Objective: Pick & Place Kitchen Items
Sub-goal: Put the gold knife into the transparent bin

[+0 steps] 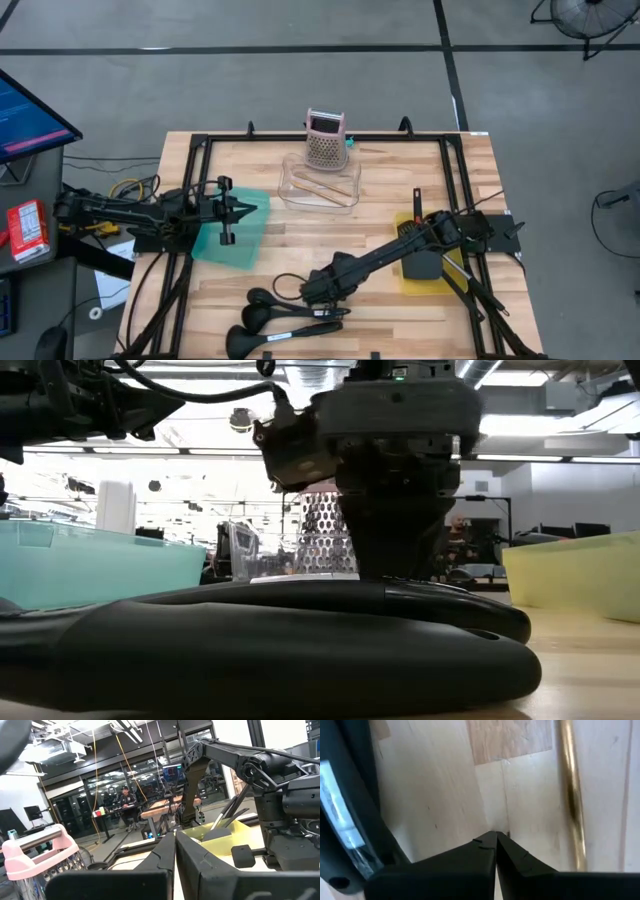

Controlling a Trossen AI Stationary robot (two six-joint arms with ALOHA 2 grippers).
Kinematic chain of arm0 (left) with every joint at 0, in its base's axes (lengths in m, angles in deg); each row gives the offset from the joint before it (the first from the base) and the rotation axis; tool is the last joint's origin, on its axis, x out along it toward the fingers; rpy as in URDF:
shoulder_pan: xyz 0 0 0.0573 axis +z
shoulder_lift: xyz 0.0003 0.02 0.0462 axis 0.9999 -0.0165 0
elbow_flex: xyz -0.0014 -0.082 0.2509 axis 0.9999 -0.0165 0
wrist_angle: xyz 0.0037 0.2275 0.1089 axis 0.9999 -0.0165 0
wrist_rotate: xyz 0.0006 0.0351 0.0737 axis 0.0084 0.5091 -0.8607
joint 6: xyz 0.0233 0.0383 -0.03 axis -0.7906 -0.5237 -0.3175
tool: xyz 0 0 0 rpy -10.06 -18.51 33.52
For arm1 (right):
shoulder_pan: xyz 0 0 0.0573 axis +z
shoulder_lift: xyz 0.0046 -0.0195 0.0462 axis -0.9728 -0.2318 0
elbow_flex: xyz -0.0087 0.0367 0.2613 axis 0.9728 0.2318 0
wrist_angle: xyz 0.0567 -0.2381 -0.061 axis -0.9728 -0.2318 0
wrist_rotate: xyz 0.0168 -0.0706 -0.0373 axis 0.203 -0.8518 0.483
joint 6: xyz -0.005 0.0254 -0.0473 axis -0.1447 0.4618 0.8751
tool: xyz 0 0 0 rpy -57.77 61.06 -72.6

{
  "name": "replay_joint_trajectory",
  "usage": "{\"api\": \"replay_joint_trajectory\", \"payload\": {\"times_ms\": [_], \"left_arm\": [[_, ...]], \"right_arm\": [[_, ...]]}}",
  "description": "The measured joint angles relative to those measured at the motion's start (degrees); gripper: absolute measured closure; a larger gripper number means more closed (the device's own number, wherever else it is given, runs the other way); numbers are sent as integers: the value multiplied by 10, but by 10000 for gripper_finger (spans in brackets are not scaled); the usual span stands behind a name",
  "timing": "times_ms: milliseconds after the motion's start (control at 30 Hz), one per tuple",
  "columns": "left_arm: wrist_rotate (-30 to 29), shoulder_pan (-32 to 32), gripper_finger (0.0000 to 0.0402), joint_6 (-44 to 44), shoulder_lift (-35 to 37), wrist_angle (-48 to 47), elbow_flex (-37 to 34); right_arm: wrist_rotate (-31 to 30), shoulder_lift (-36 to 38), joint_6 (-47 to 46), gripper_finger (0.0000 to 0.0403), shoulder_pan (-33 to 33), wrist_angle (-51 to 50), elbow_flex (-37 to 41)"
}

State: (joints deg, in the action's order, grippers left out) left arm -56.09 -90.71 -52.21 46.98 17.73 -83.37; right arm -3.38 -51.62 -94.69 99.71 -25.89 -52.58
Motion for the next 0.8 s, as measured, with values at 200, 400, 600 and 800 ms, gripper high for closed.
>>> {"api": "replay_joint_trajectory", "payload": {"times_ms": [200,400,600,800], "left_arm": [[0,0,400,0,0,0,0],[0,0,400,0,0,0,0],[0,0,400,0,0,0,0],[0,0,400,0,0,0,0]], "right_arm": [[-33,54,97,399,-5,-94,1],[-78,93,218,344,-34,-144,0],[-78,95,352,245,-75,-42,21],[-74,94,447,190,-93,1,30]]}}
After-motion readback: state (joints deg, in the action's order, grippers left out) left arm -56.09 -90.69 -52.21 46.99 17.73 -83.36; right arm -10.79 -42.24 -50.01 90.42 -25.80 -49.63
